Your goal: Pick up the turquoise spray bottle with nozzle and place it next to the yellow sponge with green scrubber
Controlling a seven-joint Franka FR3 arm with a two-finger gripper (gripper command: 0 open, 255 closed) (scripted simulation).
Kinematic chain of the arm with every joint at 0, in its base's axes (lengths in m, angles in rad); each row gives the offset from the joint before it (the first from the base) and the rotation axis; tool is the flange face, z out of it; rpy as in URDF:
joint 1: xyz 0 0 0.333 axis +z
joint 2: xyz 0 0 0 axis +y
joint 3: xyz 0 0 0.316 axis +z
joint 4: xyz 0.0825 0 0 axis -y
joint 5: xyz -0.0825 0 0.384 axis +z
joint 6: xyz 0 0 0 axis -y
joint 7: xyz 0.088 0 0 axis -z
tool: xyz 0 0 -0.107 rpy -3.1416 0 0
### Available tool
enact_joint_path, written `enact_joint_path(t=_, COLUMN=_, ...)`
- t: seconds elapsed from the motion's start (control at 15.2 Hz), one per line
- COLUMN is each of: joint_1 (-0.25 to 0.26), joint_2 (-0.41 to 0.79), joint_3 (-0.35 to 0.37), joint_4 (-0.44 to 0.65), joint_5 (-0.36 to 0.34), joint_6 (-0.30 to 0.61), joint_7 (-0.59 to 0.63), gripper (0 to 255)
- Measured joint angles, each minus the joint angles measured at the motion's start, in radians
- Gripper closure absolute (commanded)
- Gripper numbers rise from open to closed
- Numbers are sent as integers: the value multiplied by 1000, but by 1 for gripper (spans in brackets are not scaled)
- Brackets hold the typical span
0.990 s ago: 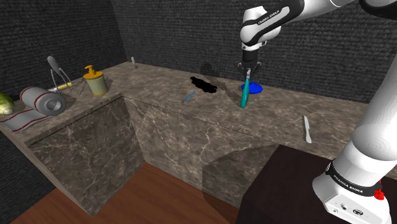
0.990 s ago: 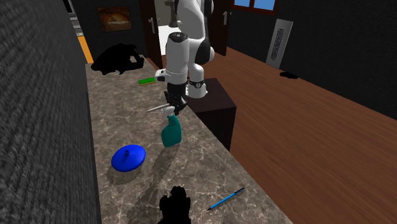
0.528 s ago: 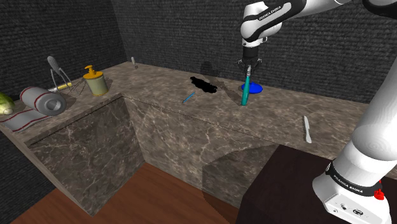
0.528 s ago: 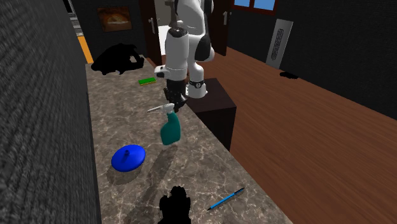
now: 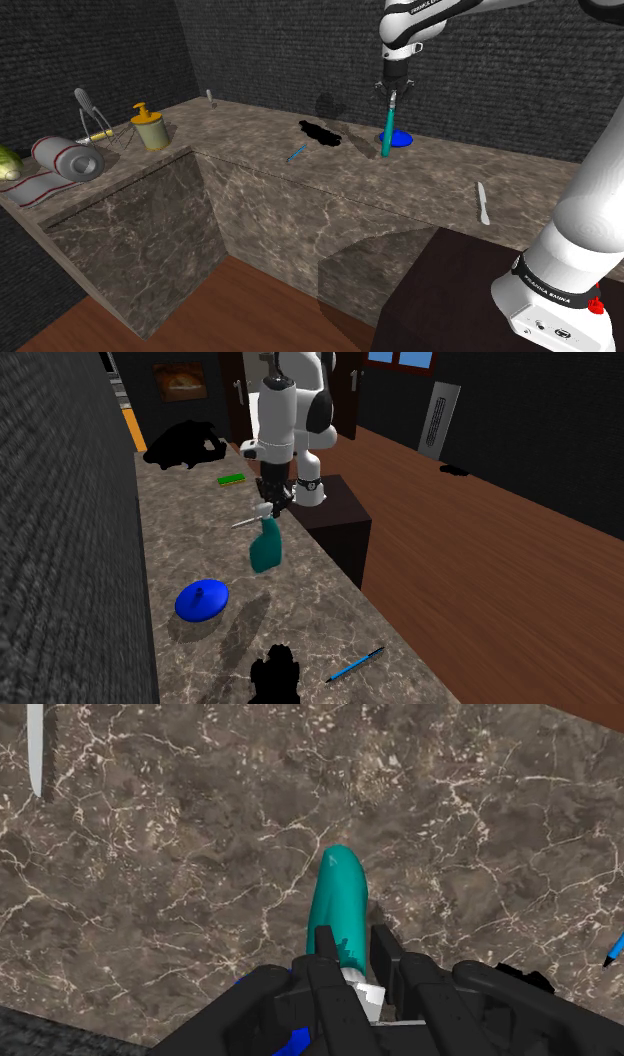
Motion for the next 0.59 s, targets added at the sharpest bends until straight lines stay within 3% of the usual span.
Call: enact_joint_path(t=0.59, joint_1=1, joint_2=-17, joint_3=1, joint_4=101, joint_5=3, joint_6=-118, joint_7=-12, gripper=255)
